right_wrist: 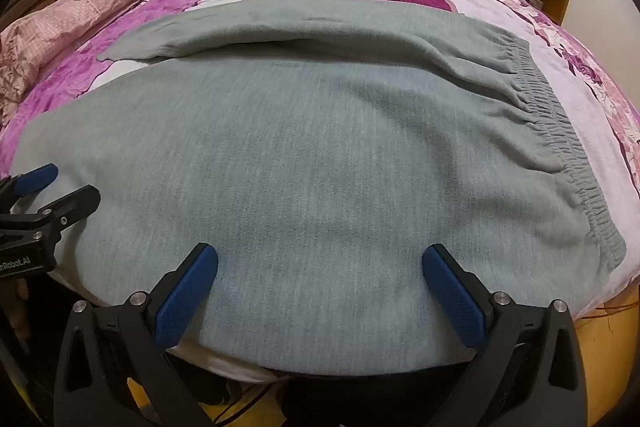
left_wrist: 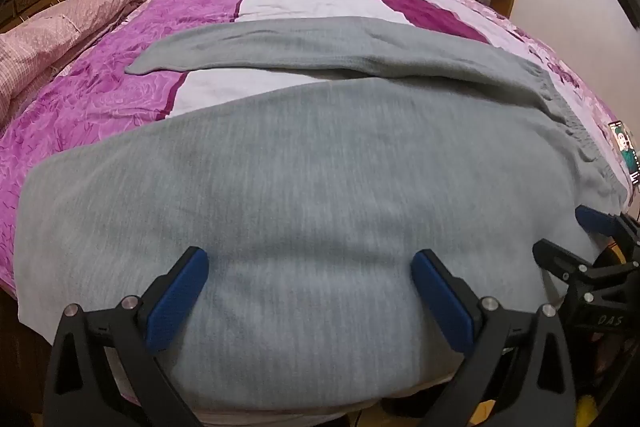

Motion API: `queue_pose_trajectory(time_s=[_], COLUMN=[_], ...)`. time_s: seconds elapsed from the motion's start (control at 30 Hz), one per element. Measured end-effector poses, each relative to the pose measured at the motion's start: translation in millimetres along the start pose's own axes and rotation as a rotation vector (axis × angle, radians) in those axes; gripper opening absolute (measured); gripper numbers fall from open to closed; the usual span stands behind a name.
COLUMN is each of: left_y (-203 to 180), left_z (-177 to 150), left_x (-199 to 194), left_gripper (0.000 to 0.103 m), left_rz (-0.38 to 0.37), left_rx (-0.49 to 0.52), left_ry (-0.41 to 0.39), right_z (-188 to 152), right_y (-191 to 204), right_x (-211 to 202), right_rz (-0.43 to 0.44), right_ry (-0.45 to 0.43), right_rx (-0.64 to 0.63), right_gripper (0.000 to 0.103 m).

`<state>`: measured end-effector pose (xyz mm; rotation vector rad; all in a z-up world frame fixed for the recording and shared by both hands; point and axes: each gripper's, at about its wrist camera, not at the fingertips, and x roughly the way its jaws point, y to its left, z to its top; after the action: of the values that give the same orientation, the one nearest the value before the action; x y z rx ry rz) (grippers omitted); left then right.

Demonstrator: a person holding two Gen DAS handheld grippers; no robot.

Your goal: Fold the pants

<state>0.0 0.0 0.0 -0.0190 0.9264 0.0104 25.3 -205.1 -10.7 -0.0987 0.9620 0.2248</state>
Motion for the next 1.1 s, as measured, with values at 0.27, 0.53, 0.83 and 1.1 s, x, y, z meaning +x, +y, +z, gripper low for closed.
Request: queue_pose_trajectory(time_s=[0.27,0.53,0.83,1.1], left_y=[0.9,0.4,0.2,0.1], left_z=[0.4,0.2,0.1,0.1], left_x=[-0.6,-0.5,-0.6,-0.6], left_gripper=[0.103,0.103,0.103,0.103], left_rz=[0.007,0.010,0.011,0.012], left_rx=[0.007,0.009,0.010,0.011], left_ry=[0.002,0.001,0.001,0.000], right_z=[-0.3,-0.4,-0.3,-0.2], right_y=[0.3,-0.2,0.1,0.2], right_x=[0.5,0.1,-0.1,-0.1], right_rz=[-0.002,-0.003,-0.005,-0.006], right_ry=[0.004,0.004,0.004,0.004], right_rx=[-0.001,-0.002,-0.003,-0.004], right_gripper=[0.100,0.100,0.100,0.100])
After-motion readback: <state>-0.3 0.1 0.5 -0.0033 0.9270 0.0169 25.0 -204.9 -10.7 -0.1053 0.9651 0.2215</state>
